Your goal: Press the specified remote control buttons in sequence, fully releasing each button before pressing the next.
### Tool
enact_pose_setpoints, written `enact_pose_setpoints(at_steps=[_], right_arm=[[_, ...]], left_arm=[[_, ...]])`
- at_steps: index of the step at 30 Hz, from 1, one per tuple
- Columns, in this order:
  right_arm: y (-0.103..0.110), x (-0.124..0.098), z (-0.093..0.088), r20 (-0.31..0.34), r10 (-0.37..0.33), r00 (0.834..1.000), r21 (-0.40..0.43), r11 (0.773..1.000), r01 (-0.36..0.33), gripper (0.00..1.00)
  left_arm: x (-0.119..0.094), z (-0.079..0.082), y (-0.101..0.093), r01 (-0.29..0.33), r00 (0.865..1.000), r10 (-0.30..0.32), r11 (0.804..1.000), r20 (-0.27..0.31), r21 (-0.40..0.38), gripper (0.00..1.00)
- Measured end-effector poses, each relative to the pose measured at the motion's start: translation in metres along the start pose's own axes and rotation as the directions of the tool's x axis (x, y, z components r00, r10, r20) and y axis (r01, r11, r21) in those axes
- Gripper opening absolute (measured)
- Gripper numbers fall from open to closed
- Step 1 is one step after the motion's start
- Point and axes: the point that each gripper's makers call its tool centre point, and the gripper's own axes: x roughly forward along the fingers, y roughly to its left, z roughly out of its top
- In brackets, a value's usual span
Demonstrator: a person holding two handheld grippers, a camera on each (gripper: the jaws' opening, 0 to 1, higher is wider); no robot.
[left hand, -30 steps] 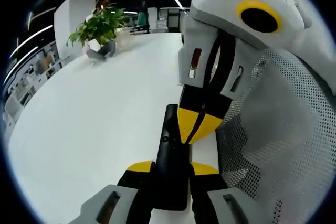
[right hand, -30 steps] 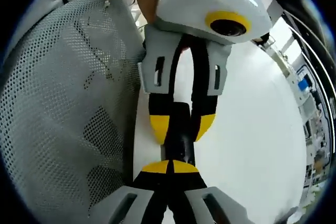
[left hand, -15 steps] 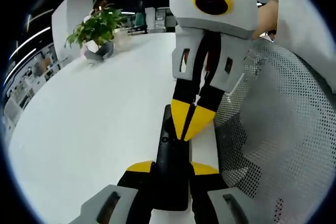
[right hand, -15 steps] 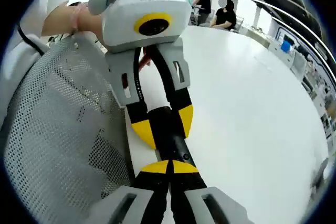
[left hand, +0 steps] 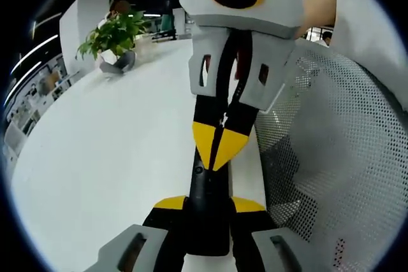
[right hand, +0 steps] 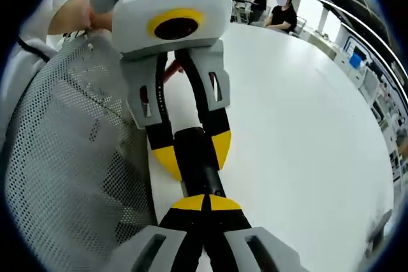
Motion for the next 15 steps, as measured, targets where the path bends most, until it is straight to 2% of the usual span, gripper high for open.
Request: enact_pose_setpoints(at_steps=[5,9,14,15], right_arm=[[-0.0002,0.0005,0.0002,-0.031,0.005,1.000,-0.018,1.000,-0.006,0.00],[-0.0016,-0.0002,-0.0005,-0.021,0.011,1.000,-0.001,1.000,-0.011,0.00],[-0.0028,-0.0016,-0.0002,0.036,0.054,0.998,0.118,0.991,-0.058,0.00],[-0.0037,-0.0021,-0.0009,0.026,0.071,0.997,0.108,0.991,-0.074,0.00]], left_arm=[[-0.0001,0.0000,0.0000,0.004,1.000,-0.004,1.000,0.001,0.000,0.25],[0.0003,-0.0001,0.0005,0.012,1.000,-0.012,1.000,0.004,0.002,0.25],[0.0007,-0.0005,0.0018,0.007,1.000,-0.007,1.000,0.018,-0.010,0.25],[0.0006,-0.0006,0.0020,0.008,1.000,-0.008,1.000,0.023,-0.010,0.25]])
